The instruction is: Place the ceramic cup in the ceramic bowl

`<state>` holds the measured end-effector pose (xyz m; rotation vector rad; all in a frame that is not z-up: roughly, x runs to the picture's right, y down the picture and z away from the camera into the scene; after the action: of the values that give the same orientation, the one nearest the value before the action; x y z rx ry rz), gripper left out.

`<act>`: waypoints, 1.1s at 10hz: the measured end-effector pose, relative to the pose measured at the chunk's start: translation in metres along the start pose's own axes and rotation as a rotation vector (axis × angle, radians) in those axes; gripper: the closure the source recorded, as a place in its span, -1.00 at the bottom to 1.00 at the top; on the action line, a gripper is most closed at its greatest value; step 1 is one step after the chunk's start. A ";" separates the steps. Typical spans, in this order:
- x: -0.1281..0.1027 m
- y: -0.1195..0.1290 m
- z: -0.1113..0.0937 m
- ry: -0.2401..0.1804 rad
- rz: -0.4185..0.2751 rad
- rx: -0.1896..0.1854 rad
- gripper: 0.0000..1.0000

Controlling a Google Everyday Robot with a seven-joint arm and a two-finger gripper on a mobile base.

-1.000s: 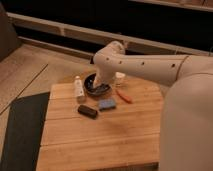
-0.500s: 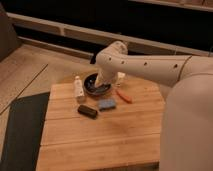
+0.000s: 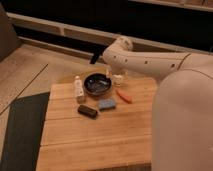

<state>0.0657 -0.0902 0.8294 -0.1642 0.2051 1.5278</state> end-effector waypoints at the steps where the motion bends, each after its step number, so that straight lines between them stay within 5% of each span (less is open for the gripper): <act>1: -0.012 0.003 0.009 -0.022 -0.037 -0.034 -0.30; 3: -0.032 -0.001 0.033 -0.045 -0.045 -0.115 -0.30; 5: -0.042 -0.010 0.046 -0.053 -0.025 -0.150 -0.30; 8: -0.044 -0.011 0.048 -0.056 -0.026 -0.143 -0.30; 11: -0.057 -0.045 0.069 -0.078 -0.023 -0.062 -0.30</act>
<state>0.1110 -0.1311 0.9093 -0.1549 0.0933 1.5159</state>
